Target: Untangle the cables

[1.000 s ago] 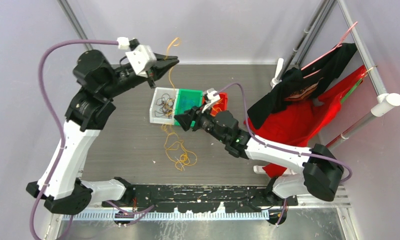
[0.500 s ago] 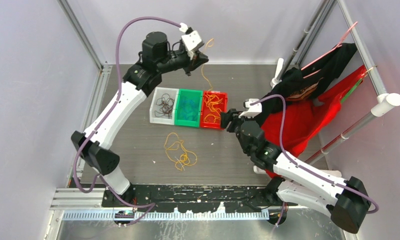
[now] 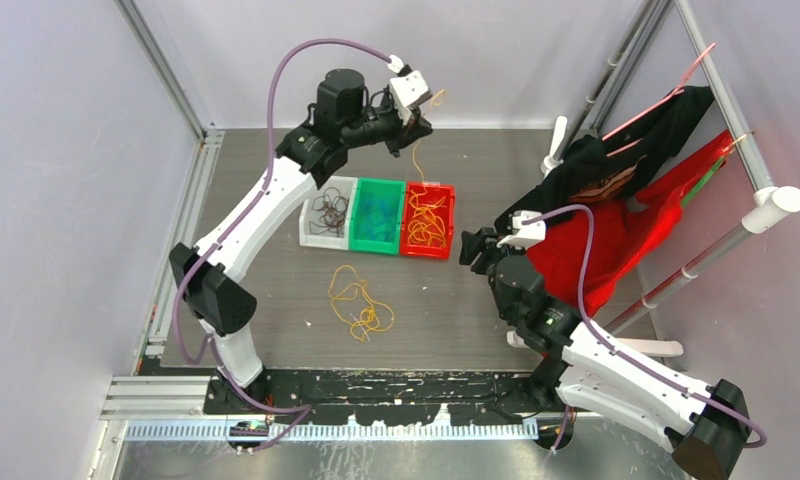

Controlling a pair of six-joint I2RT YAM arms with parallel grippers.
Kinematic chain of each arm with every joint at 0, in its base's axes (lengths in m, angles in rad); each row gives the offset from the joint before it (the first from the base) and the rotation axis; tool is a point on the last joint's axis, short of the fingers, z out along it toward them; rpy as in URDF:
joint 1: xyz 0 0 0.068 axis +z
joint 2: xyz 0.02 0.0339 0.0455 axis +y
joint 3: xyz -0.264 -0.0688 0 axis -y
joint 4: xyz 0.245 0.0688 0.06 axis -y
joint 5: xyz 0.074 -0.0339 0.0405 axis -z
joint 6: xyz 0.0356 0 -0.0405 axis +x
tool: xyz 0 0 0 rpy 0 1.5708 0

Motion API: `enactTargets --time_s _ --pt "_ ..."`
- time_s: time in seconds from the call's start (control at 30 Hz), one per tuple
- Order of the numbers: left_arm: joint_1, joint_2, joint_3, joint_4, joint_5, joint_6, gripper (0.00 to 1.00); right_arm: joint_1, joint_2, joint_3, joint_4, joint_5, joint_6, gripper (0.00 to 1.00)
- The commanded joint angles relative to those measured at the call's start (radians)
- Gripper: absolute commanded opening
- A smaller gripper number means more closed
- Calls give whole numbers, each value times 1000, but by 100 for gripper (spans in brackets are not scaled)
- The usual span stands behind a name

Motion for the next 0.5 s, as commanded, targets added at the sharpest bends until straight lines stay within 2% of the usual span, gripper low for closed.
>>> enactTargets --time_s 0.0,0.3,0.47 --pt "-14 39 -6 -35 -14 -20 0 -4 -32 -6 -9 30 23 60" --pt "-47 120 -69 -201 -60 68 0 -5 -64 -4 -52 44 26 58" --pt "-74 179 -49 -293 -148 141 0 -9 -74 3 -66 48 26 57"
